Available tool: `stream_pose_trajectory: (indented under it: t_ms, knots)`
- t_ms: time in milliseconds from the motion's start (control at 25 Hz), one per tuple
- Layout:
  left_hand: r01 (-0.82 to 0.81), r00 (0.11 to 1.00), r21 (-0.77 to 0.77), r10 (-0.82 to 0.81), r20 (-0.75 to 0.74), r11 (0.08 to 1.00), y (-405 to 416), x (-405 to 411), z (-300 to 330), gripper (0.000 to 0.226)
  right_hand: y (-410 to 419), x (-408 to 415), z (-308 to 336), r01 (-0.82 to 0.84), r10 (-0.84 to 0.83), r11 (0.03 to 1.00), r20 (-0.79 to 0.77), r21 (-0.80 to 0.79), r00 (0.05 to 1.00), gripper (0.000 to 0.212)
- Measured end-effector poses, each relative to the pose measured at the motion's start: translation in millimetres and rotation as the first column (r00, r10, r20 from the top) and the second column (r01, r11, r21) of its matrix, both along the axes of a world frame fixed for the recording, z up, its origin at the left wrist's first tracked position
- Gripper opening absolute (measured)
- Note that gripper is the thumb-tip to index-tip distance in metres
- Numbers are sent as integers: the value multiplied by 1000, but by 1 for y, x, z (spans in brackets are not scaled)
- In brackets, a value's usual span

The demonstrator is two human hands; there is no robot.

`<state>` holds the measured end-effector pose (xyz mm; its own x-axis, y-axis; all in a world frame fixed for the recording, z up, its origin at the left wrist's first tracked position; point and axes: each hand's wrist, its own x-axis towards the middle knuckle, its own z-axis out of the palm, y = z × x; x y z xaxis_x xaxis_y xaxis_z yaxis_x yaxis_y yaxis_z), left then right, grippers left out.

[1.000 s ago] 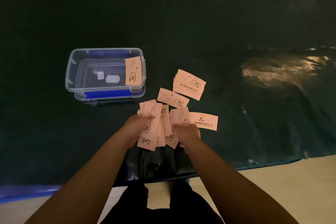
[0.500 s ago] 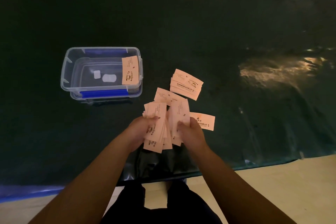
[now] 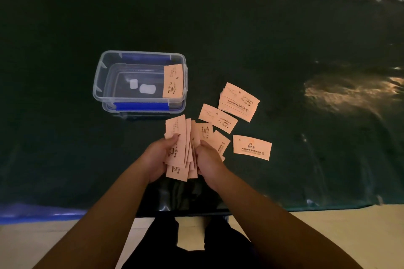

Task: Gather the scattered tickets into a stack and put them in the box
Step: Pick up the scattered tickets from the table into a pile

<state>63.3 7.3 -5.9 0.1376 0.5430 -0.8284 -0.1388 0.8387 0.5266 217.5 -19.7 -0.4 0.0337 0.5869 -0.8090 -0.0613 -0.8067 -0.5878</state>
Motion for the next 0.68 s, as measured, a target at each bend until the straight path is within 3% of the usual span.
stream_pose_trajectory:
  t_ms: [200,280,320,360,440,520,680]
  knots:
    - [14,987,33,-8,-163,999,-3,-18,-8,23,16,-12,-2,-193,194,979,8,-68,981,15]
    - [-20,983,18,22,-182,1000,-3,-24,-10,21,24,-5,-4,-333,331,943,145,-11,932,17]
    - [-38,982,10,39,-187,999,-3,-27,-10,21,28,2,-5,-374,355,927,288,12,889,21]
    - [-51,981,1,51,-188,999,-2,-29,-10,22,32,9,-5,-401,353,916,459,8,816,30]
    - [-62,980,-16,58,-188,998,-3,-31,-9,25,36,21,-9,-458,368,885,729,-84,577,69]
    - [-68,980,-18,63,-186,998,-4,-32,-8,30,37,27,-14,-516,461,827,797,-225,390,95]
    - [-60,976,-11,56,-210,998,0,-32,-7,46,38,36,-22,-653,561,703,784,-282,265,91]
